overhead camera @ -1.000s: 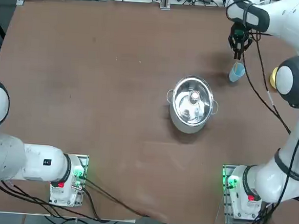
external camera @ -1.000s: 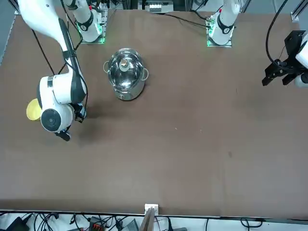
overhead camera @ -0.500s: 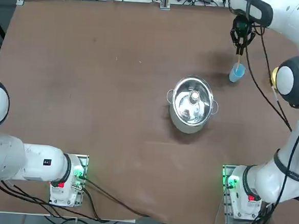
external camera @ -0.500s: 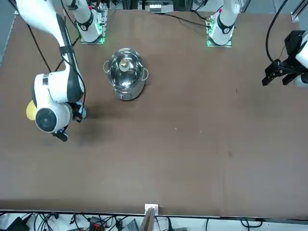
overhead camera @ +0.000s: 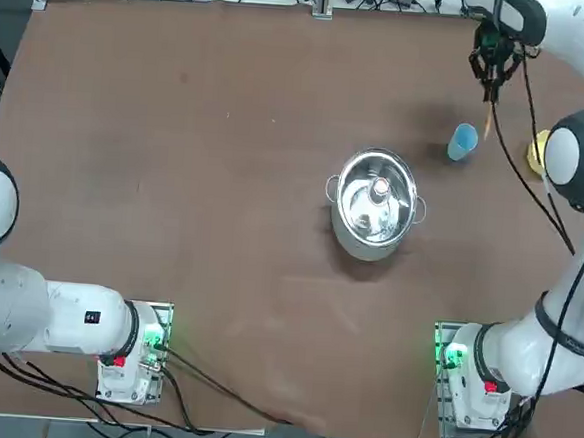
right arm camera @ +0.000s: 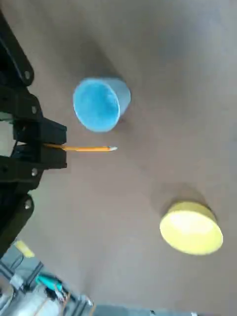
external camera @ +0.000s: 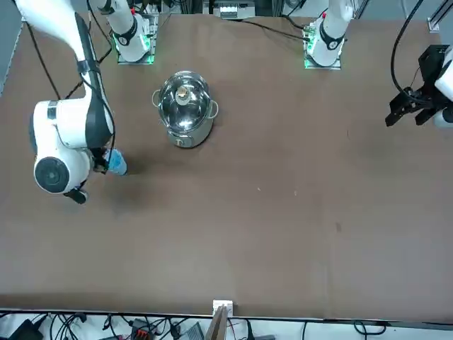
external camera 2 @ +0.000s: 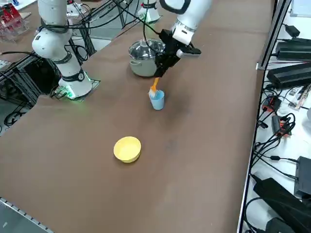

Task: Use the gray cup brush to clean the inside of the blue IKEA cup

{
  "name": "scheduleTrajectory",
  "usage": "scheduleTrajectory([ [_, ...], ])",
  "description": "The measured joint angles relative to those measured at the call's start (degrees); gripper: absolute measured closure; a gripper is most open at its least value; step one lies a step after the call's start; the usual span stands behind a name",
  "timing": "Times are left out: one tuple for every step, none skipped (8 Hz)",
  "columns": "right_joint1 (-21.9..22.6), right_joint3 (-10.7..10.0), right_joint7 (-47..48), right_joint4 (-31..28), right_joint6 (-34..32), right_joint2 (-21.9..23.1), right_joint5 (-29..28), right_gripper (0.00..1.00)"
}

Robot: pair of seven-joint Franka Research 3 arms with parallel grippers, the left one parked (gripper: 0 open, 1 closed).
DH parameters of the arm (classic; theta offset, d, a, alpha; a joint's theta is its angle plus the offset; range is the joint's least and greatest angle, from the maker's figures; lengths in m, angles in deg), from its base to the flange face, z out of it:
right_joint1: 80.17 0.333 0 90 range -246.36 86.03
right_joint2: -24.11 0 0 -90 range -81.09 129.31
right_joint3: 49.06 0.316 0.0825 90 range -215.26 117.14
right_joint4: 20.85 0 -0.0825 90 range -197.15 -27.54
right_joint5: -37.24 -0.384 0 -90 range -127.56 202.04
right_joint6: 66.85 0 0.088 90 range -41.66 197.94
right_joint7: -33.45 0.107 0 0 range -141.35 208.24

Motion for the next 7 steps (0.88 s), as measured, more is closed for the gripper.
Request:
scheduleTrajectory([
  [-0.4,-1.0,-2.6,0.0,-0.8,0.3,2.9,0.95],
  [-1.0,-1.7,-4.5,-0.1,-1.0,0.3,5.7,0.95],
  [-1.7,-2.0,-5.9,-0.7,-0.7,0.3,8.7,0.95],
  [-2.2,-2.1,-6.8,-2.2,0.6,0.2,12.2,0.95],
  [-2.6,-2.2,-7.0,-4.5,2.9,0.2,15.4,0.95],
  [-2.9,-2.2,-7.0,-6.7,5.5,0.1,17.9,0.95],
  [-3.1,-2.2,-7.0,-8.9,8.3,0.2,20.4,0.95],
])
